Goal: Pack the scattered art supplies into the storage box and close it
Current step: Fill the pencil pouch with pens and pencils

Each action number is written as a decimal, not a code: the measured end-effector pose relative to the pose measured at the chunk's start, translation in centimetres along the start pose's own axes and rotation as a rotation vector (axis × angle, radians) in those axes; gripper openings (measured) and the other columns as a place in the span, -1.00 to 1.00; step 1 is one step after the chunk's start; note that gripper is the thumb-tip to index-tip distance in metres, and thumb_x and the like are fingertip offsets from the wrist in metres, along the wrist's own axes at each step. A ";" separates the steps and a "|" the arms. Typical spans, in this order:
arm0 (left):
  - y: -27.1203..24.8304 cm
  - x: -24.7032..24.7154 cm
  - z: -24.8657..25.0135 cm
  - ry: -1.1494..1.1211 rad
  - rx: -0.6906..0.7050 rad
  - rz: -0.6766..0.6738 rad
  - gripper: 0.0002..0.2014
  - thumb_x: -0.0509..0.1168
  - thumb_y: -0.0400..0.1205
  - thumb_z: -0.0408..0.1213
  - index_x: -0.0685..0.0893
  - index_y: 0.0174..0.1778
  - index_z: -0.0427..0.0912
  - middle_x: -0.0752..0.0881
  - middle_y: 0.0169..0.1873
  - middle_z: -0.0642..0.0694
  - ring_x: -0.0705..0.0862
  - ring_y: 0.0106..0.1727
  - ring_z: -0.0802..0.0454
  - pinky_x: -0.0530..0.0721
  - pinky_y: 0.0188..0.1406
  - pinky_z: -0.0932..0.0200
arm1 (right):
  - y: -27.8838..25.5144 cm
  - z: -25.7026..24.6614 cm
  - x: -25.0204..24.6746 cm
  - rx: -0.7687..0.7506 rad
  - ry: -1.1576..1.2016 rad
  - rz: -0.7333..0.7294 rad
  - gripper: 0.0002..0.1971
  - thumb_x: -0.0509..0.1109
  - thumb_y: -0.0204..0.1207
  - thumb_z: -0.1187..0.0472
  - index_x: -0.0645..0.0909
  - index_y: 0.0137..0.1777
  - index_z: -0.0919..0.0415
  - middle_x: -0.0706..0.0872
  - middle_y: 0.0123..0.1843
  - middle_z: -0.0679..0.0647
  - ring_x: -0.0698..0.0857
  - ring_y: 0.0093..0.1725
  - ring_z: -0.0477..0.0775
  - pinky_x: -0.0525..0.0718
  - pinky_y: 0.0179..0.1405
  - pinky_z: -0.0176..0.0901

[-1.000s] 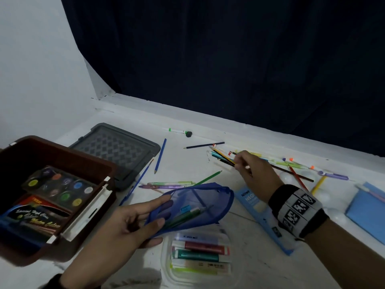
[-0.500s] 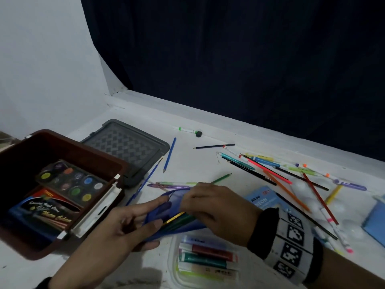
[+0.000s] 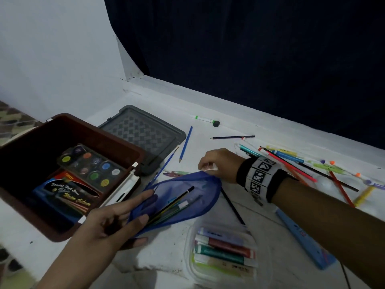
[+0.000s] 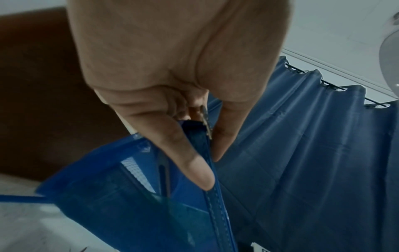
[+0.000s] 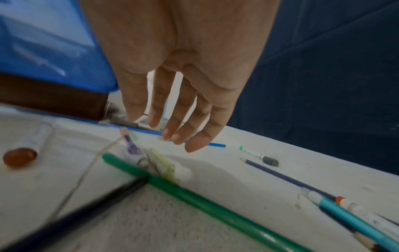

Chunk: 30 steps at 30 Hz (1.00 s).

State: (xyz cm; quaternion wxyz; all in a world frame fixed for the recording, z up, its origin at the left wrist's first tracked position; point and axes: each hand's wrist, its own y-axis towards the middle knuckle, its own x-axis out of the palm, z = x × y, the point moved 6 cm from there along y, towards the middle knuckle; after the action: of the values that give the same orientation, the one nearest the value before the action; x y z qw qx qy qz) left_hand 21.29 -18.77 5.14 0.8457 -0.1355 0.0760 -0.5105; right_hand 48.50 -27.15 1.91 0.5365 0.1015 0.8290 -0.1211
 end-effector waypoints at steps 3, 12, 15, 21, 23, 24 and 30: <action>-0.2 -0.6 0.1 -0.027 0.037 0.029 -0.65 0.49 0.41 -0.21 0.84 0.04 0.32 0.86 0.06 0.03 0.82 0.11 0.08 0.82 -0.18 0.21 | 1.8 0.0 2.5 -0.037 -0.066 -0.116 -0.75 0.41 0.60 0.24 0.69 0.23 0.30 0.67 0.16 0.31 0.64 0.17 0.31 0.56 0.22 0.06; 0.1 -0.5 -0.4 0.007 0.056 0.053 -0.55 0.40 0.43 -0.35 0.82 0.12 0.28 0.85 0.10 -0.01 0.82 0.15 0.01 0.82 -0.17 0.18 | 2.5 0.5 4.0 0.091 -0.213 -0.262 -0.74 0.24 0.66 0.21 0.51 0.26 0.35 0.58 0.25 0.33 0.55 0.26 0.28 0.46 0.22 -0.03; 0.5 -0.1 -0.5 0.008 0.056 0.059 -0.58 0.40 0.46 -0.36 0.84 0.13 0.22 0.85 0.10 0.00 0.82 0.14 0.02 0.82 -0.18 0.19 | 1.6 2.2 3.3 0.151 -0.212 -0.173 -0.76 0.23 0.65 0.26 0.50 0.23 0.39 0.58 0.24 0.34 0.57 0.22 0.30 0.52 0.21 0.03; 1.7 1.3 0.0 0.011 0.027 0.048 -0.58 0.43 0.44 -0.39 0.84 0.17 0.10 0.86 0.08 -0.02 0.82 0.11 0.07 0.81 -0.21 0.21 | -1.8 5.1 -2.6 0.289 -0.106 0.159 -0.80 0.13 0.71 0.36 0.55 0.18 0.38 0.59 0.12 0.28 0.58 0.12 0.27 0.35 -0.07 -0.07; 2.5 2.0 0.5 0.037 0.022 0.034 -0.58 0.41 0.52 -0.46 0.81 0.21 0.06 0.85 0.09 0.00 0.82 0.08 0.12 0.81 -0.23 0.23 | -3.4 4.9 -5.5 0.239 0.054 0.351 -0.85 0.17 0.71 0.31 0.57 0.11 0.30 0.61 -0.04 0.19 0.56 -0.04 0.22 0.30 -0.15 -0.10; 3.0 2.5 0.8 0.039 0.018 0.029 -0.60 0.38 0.56 -0.50 0.79 0.22 0.04 0.86 0.07 -0.01 0.83 0.02 0.15 0.79 -0.27 0.27 | -4.3 4.4 -6.9 0.191 0.121 0.426 -0.87 0.20 0.70 0.29 0.59 0.08 0.25 0.59 -0.12 0.10 0.53 -0.12 0.13 0.32 -0.16 -0.12; 5.5 5.3 2.6 0.071 0.034 -0.009 -0.62 0.32 0.65 -0.48 0.75 0.27 0.03 0.85 0.11 0.07 0.82 -0.05 0.25 0.77 -0.28 0.34 | -8.3 -1.4 -9.2 -0.038 0.007 0.334 -0.75 0.28 0.62 0.31 0.71 0.17 0.04 0.62 -0.09 0.04 0.58 -0.09 0.00 0.49 -0.09 -0.16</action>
State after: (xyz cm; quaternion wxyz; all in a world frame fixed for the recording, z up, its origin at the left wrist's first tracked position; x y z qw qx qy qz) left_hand 29.09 -20.65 6.00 0.8423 -0.1032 0.0965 -0.5201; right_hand 48.51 -35.00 11.67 0.5481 0.2280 0.8046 -0.0142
